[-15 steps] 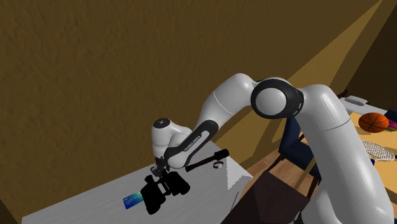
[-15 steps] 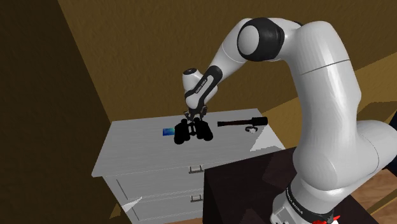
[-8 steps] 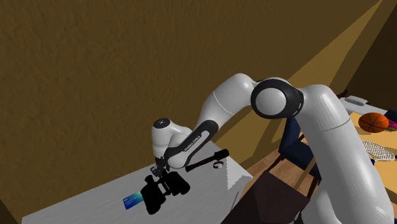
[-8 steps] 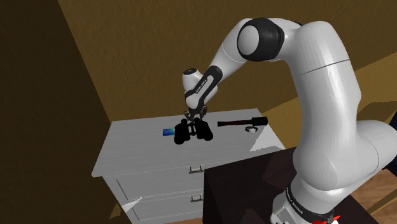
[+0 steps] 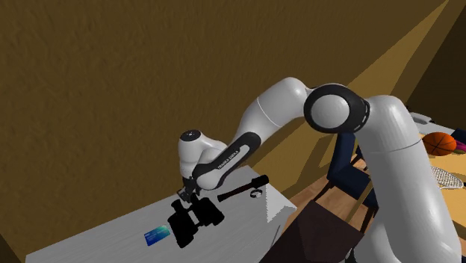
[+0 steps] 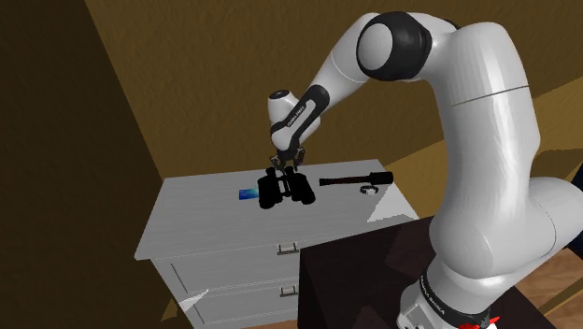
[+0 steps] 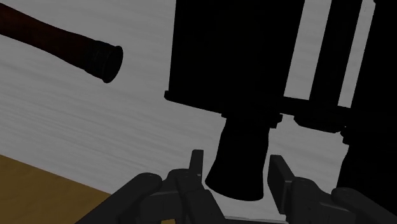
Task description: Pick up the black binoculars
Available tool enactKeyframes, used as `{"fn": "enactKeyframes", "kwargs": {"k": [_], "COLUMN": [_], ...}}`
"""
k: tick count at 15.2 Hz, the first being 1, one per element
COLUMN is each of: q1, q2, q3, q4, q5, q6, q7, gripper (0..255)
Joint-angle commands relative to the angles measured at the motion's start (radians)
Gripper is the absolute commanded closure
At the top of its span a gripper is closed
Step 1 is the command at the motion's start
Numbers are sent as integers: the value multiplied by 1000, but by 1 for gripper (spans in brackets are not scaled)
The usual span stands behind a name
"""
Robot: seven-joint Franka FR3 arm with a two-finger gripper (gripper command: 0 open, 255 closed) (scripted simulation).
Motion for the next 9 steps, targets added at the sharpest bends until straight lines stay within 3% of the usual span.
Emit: {"fn": "enactKeyframes", "kwargs": {"k": [1, 9], "q1": [-3, -19], "q2": [-21, -86], "q3": [8, 30], "q4": [-3, -17], "q5": [8, 35], "q6": [-17, -66], "q7": [-5, -29], "gripper": [255, 255]}}
